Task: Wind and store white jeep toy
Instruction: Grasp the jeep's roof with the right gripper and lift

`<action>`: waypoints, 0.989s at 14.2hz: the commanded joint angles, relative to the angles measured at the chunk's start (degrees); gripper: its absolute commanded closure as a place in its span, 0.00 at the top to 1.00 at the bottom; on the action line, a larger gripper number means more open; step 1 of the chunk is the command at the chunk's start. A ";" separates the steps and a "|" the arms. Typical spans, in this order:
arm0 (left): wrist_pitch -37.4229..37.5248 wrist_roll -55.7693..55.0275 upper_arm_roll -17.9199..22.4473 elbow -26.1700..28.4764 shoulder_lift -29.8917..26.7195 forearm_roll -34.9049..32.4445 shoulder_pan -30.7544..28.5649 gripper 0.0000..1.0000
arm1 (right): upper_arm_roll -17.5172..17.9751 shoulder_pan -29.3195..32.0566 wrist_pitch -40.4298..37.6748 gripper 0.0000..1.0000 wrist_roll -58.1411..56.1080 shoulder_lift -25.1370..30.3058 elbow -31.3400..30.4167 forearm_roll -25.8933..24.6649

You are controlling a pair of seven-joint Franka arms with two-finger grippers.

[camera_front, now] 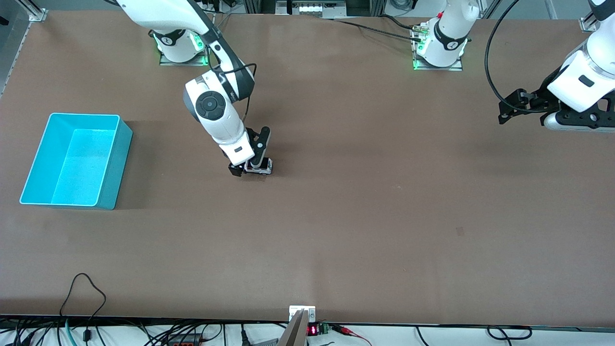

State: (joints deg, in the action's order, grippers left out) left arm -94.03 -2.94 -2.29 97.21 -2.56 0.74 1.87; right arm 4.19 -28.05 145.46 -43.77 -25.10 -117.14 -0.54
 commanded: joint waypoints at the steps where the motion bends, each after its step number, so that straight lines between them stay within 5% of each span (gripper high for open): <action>1: 1.57 0.39 -0.17 -1.14 -0.08 -1.09 -0.02 1.00 | -0.32 -1.13 3.77 1.00 -1.32 -2.05 -0.20 0.01; 6: 1.75 0.39 -0.17 -1.14 -0.08 -1.18 -0.02 1.00 | -0.32 -1.22 6.68 1.00 -0.80 -3.90 -0.11 0.01; 7: 1.75 0.39 -0.17 -1.14 -0.08 -1.18 -0.11 1.00 | -0.32 -1.48 6.59 0.90 -1.14 -3.81 -0.02 0.01; 9: 1.75 0.39 -0.17 -1.14 -0.08 -1.18 -0.02 1.00 | -0.41 -2.10 6.50 0.31 -1.32 -3.81 0.07 -0.25; 11: 1.75 0.39 -0.17 -1.14 -0.08 -1.18 -0.02 1.00 | -0.32 -2.10 6.15 0.00 -0.36 -3.55 0.15 -0.17; 14: 1.83 0.56 -0.26 -1.14 -0.08 -1.18 -0.02 1.00 | -0.50 -1.67 3.97 0.00 -0.27 -1.54 1.03 0.01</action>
State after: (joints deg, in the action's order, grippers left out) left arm -93.48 -2.94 -2.29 97.14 -2.56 0.74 1.86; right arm 4.16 -29.68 151.42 -44.20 -28.80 -116.58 -0.55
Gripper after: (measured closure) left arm 0.000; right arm 0.485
